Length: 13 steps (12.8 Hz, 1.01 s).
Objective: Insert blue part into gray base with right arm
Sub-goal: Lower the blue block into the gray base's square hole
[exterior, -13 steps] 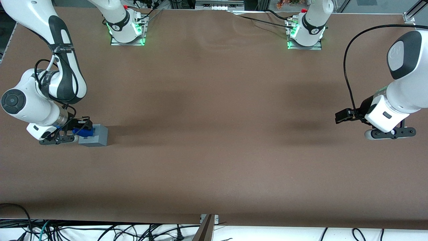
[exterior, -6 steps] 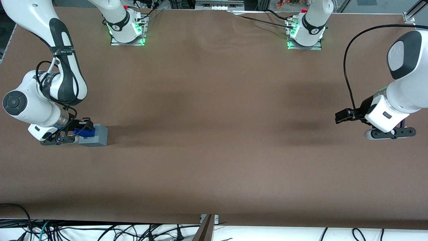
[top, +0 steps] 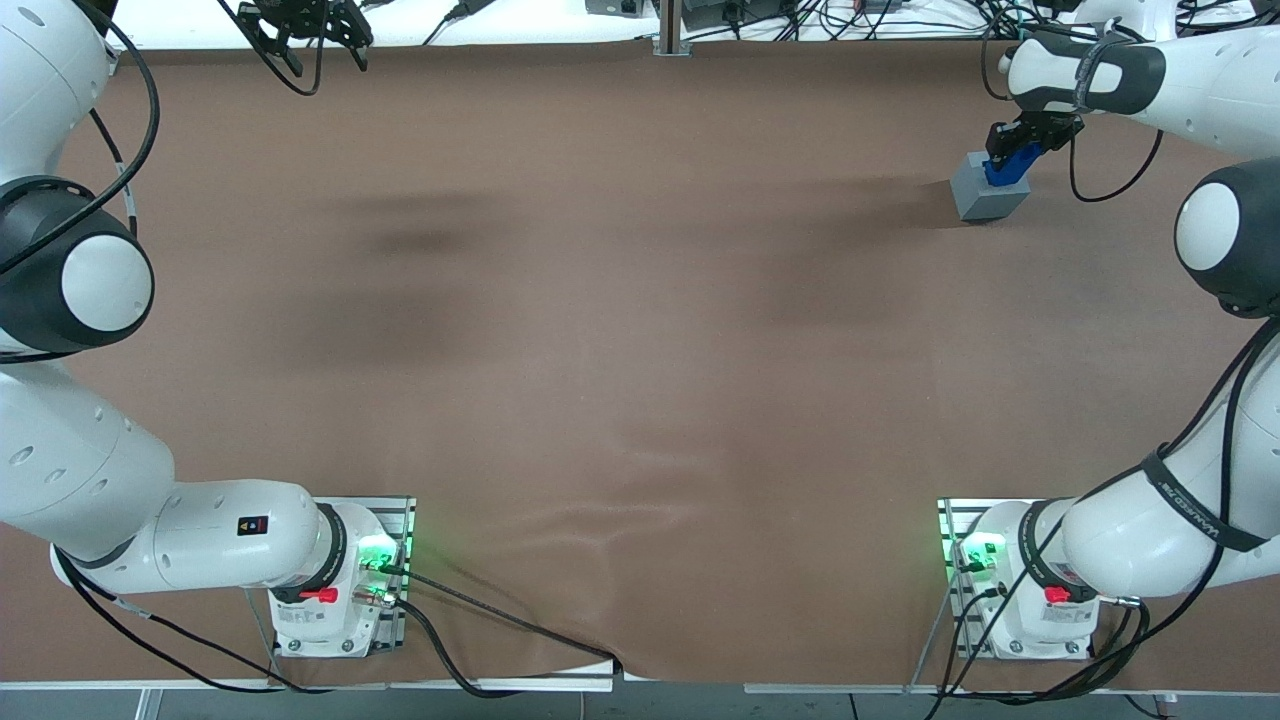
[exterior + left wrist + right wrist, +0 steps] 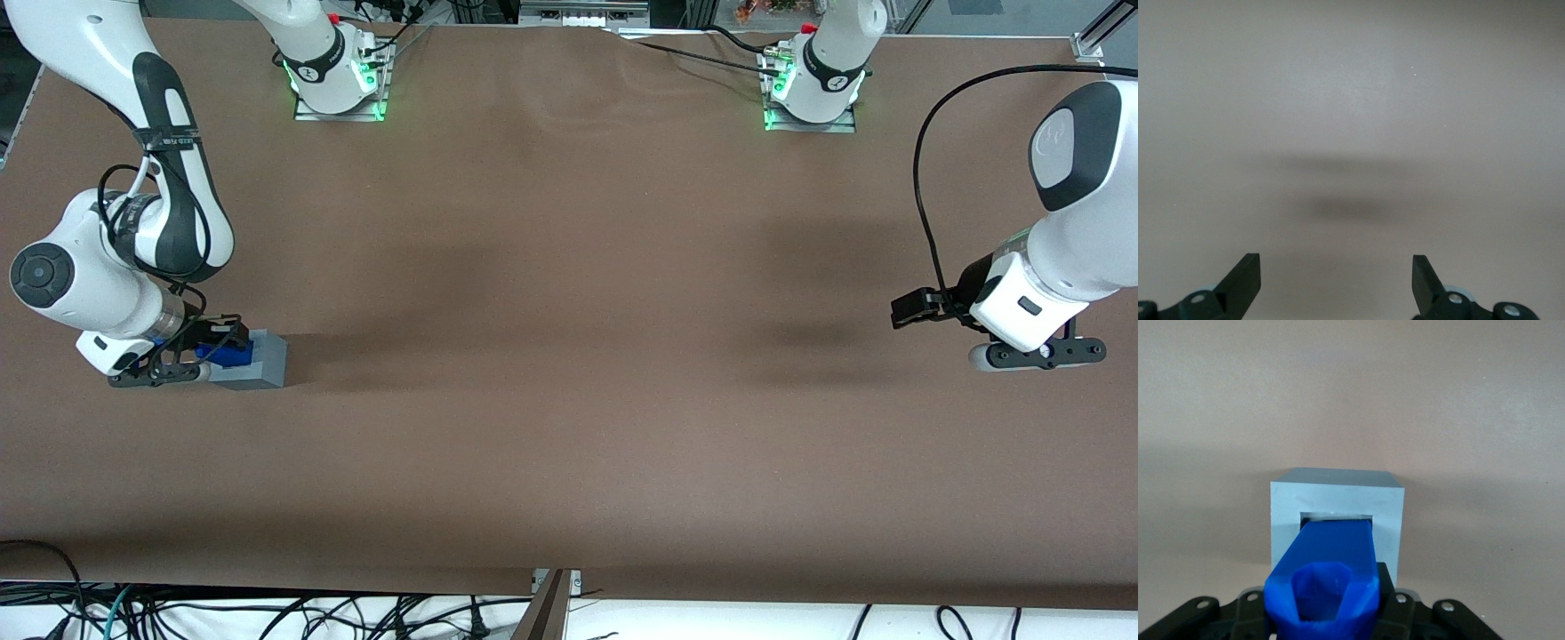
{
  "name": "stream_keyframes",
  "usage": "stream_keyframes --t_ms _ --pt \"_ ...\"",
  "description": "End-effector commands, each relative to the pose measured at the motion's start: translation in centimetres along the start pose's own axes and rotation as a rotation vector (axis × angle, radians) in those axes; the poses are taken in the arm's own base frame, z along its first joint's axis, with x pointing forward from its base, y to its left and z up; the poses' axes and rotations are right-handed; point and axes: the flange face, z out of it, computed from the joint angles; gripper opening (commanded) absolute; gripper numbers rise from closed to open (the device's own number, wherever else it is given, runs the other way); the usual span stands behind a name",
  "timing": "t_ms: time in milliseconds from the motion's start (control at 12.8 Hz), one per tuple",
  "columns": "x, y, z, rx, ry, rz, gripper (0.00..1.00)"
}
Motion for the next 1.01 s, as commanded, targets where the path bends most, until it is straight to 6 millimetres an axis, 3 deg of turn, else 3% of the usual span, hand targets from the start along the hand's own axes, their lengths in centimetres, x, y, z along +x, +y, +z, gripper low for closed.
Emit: stream_keyframes --t_ms 0,389,701,778,934 --pt "0.1 0.2 1.0 0.017 0.005 -0.003 0.35" --pt "0.2 0.1 1.6 0.033 0.007 0.016 0.36" --pt "0.1 0.4 2.1 0.032 0.003 0.019 0.45" --pt "0.2 0.4 1.9 0.032 0.006 0.019 0.56" --pt "0.3 0.4 2.0 0.034 0.006 0.023 0.90"
